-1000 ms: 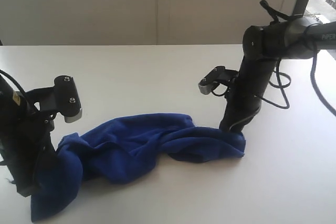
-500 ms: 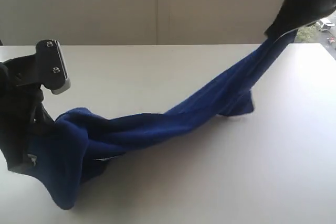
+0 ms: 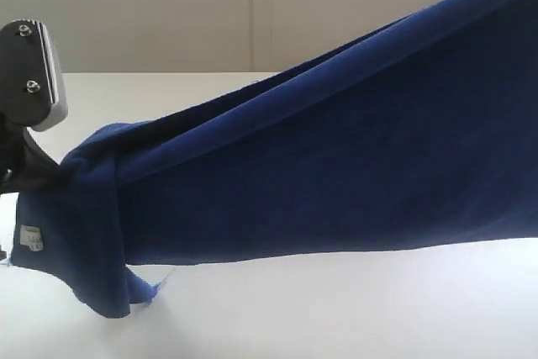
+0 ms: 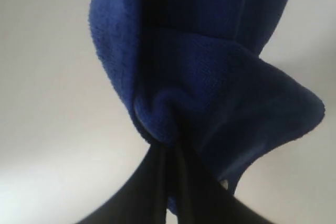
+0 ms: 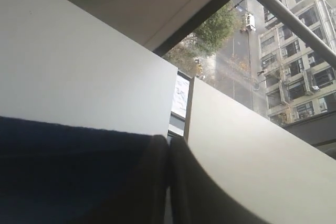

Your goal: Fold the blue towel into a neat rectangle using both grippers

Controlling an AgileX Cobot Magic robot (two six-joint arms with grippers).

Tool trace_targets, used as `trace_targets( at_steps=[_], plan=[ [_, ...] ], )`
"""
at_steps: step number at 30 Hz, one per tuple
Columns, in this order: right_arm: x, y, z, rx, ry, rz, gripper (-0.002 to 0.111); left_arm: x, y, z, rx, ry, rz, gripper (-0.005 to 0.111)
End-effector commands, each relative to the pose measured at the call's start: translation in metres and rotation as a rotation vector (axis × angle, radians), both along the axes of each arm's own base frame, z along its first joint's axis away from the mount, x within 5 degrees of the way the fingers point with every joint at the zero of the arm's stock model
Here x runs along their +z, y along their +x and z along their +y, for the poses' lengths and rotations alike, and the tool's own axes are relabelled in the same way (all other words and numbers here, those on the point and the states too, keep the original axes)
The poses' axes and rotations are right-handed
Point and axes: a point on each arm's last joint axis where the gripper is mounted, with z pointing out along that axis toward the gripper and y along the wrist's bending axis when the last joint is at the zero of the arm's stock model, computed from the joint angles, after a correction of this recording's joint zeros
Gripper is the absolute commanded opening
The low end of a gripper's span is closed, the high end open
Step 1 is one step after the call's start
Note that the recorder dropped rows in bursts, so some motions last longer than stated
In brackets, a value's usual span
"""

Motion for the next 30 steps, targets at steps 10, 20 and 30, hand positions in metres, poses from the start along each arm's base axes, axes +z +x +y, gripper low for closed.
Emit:
trace_targets(
  at_steps=[10,20,30],
  plan=[
    [-0.006,0.002,-0.002,-0.043,0.022,0.029,0.000,-0.023,-0.006,-0.001,0.038,-0.022,0.111,0.000],
    [-0.076,0.050,0.004,-0.042,-0.020,0.202,0.000,-0.112,0.038,-0.027,0.101,-0.010,0.270,0.019],
    [-0.102,0.073,-0.008,-0.168,-0.116,0.225,0.000,-0.121,0.039,-0.031,0.131,-0.037,0.332,0.052]
  ],
)
